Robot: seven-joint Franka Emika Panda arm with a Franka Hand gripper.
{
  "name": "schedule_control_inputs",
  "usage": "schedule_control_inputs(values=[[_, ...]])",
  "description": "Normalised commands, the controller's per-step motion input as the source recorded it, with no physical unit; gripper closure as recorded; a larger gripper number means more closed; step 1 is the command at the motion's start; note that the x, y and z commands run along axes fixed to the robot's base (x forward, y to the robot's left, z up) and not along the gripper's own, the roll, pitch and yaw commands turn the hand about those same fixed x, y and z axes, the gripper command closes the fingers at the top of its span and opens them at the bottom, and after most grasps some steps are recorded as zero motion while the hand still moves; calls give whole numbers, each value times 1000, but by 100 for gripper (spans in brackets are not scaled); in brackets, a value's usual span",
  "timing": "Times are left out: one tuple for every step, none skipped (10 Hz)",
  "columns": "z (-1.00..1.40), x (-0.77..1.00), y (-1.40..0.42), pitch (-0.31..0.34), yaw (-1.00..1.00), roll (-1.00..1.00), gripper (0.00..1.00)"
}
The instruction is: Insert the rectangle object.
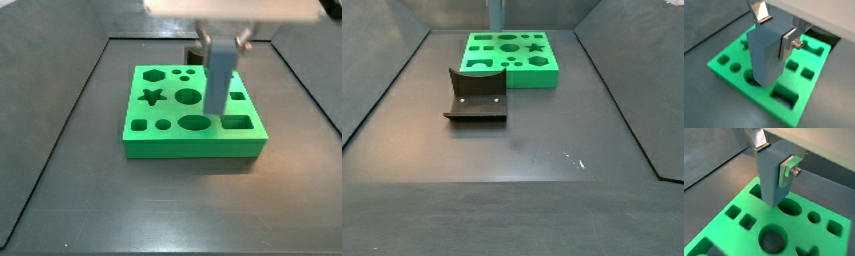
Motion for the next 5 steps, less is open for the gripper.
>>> schedule_control_inputs(values=[[-140,614,-414,64,-291,90,100],[6,163,-54,16,-789,109,100],[0,0,0,0,-980,150,100],[-9,0,0,0,-906,191,100],[-63,34,14,0,-863,216,100]])
